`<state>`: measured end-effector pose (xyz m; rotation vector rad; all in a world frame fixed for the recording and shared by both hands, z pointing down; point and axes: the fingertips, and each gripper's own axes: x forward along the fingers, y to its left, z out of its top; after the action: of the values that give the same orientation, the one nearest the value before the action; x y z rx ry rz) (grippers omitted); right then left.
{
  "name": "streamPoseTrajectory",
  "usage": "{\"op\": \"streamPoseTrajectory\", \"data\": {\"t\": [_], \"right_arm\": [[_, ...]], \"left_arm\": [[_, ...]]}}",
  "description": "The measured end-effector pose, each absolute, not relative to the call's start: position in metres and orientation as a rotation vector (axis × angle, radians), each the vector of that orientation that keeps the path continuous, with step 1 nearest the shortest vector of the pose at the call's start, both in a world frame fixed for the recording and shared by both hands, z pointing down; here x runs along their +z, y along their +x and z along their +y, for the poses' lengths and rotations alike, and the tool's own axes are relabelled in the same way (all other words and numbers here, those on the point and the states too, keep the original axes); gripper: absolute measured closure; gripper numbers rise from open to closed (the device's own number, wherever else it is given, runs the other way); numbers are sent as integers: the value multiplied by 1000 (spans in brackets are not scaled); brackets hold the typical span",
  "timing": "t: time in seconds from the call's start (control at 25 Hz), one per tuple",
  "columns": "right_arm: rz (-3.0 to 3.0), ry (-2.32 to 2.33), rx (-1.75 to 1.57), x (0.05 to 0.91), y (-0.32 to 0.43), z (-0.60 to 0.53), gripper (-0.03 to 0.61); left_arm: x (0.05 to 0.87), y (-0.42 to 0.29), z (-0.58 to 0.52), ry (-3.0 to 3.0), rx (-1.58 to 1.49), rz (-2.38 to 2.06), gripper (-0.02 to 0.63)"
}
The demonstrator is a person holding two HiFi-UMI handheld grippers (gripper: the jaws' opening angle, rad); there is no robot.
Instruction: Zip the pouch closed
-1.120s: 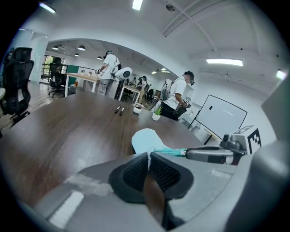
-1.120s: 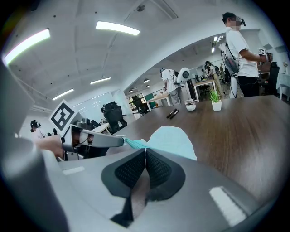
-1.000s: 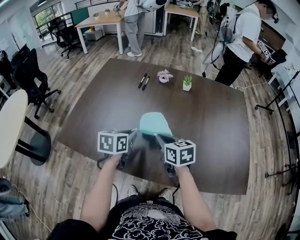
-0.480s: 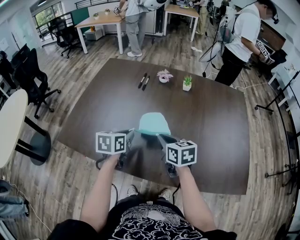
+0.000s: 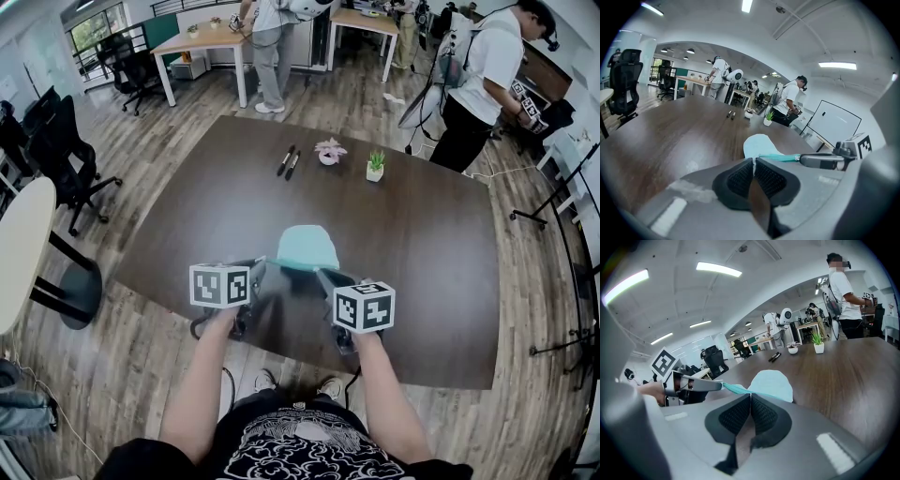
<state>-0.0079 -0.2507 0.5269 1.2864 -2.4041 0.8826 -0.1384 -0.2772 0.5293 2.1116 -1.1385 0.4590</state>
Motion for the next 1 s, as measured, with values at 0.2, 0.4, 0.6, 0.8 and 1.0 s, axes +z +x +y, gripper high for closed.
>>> {"op": "streamPoseTrajectory", "data": {"t": [0.2,0.4,0.6,0.8,1.0], "right_arm": [[-2401,1291,886,528,-5,-249,572],[-2394,1300,886,528,-3,-252,572],[-2393,1304,885,528,-2,-250,571],[-2391,1316,882,529,0,-251,571],[-2380,1324,890,531,4,-253,571]], "left_arm": [[531,-137,-276,2112,454,-1137,591],[532,-139,-279,2105,450,-1143,591],[533,-138,-277,2104,449,-1142,591],[533,-139,-279,2106,451,-1154,591],[534,-139,-281,2099,451,-1155,591]]}}
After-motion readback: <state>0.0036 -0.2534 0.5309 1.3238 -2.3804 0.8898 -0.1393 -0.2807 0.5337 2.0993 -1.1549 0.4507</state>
